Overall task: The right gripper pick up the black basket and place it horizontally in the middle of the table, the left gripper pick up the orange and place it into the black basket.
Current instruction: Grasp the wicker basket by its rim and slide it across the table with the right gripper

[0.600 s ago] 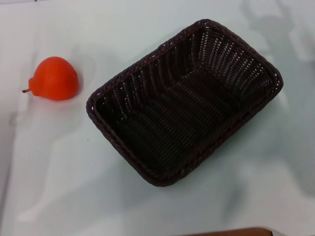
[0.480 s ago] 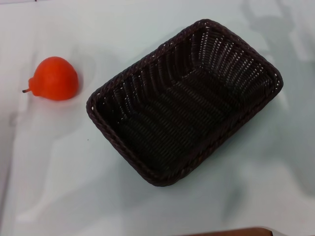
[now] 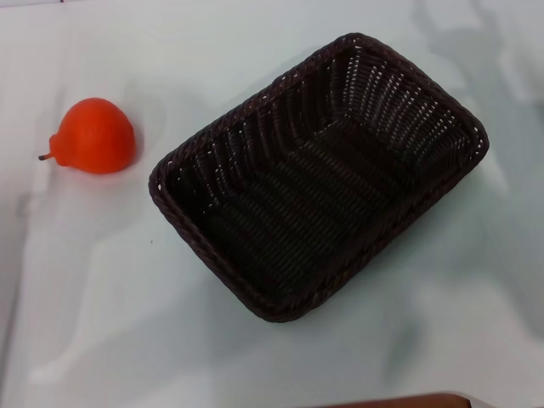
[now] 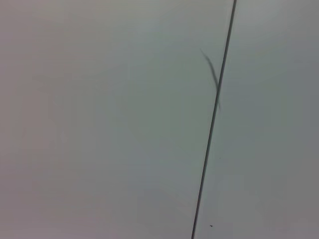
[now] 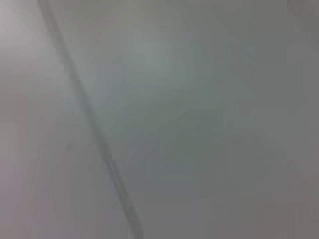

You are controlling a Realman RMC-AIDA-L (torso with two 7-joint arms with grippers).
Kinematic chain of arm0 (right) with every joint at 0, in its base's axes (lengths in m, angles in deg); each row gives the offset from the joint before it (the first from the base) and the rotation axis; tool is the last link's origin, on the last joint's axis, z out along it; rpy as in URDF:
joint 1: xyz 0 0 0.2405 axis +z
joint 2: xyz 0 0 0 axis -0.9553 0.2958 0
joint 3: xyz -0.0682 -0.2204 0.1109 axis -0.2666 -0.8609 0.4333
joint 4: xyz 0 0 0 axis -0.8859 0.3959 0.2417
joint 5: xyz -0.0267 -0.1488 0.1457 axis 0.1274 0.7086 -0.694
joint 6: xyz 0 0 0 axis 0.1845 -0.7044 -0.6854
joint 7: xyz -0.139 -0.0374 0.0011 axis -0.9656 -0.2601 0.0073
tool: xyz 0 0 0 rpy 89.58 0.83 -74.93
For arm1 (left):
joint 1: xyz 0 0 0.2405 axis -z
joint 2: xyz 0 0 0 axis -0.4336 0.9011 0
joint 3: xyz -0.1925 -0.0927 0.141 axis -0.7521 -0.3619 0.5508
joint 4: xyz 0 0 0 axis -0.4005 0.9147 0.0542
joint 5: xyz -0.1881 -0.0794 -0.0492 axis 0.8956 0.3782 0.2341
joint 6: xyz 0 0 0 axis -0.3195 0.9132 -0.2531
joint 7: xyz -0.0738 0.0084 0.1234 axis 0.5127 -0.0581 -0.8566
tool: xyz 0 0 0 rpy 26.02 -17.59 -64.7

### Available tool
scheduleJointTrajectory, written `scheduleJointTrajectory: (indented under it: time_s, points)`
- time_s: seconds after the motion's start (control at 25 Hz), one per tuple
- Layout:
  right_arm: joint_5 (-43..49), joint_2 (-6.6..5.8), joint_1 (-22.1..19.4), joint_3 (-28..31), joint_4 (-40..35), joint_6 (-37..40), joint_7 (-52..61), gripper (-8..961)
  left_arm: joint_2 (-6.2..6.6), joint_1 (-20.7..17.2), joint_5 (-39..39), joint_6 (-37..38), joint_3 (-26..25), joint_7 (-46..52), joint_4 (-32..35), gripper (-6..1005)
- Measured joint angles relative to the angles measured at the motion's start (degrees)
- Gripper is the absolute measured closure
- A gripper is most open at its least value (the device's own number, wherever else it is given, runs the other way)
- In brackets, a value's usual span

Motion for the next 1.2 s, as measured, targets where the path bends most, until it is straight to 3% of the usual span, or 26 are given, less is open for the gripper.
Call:
scheduleJointTrajectory:
  time_s: [0.2, 0.4, 0.48, 0.64, 0.8, 0.96, 1.08, 1.2]
  points:
    - [7.9, -0.08, 1.7, -7.9, -15.0, 2.6, 19.9, 10, 0.05, 0.0, 0.0, -0.1, 0.0, 0.0, -0.1, 102]
    - [15.4, -0.08, 2.6, -17.6, -33.8, 3.3, 46.6, 12, 0.09, 0.0, 0.0, 0.0, 0.0, 0.1, -0.2, 103]
    - [18.2, -0.61, 2.6, -21.1, -40.6, 3.2, 55.8, 12, 0.09, 0.1, 0.0, 0.0, 0.0, 0.1, -0.2, 104]
    - [27.6, -3.01, 3.4, -29.1, -57.7, -1.1, 78.2, 12, 0.09, 0.1, 0.0, 0.0, 0.0, 0.1, -0.3, 105]
    - [40.5, -4.15, 7.2, -31.4, -71.3, -8.8, 93.1, 13, 0.09, 0.1, 0.0, 0.0, 0.0, 0.1, -0.3, 105]
    - [54.8, -5.13, 14.3, -32.0, -74.0, -14.3, 98.4, 13, 0.09, 0.1, 0.0, 0.0, -0.1, 0.1, -0.3, 106]
    - [64.3, -4.68, 18.2, -33.5, -73.3, -15.2, 99.3, 13, 0.09, 0.1, 0.0, -0.4, -0.1, 0.1, -0.4, 107]
    - [66.7, -4.38, 19.4, -36.2, -71.0, -15.0, 99.8, 12, 0.09, 0.0, 0.0, -0.4, 0.0, 0.2, -0.4, 108]
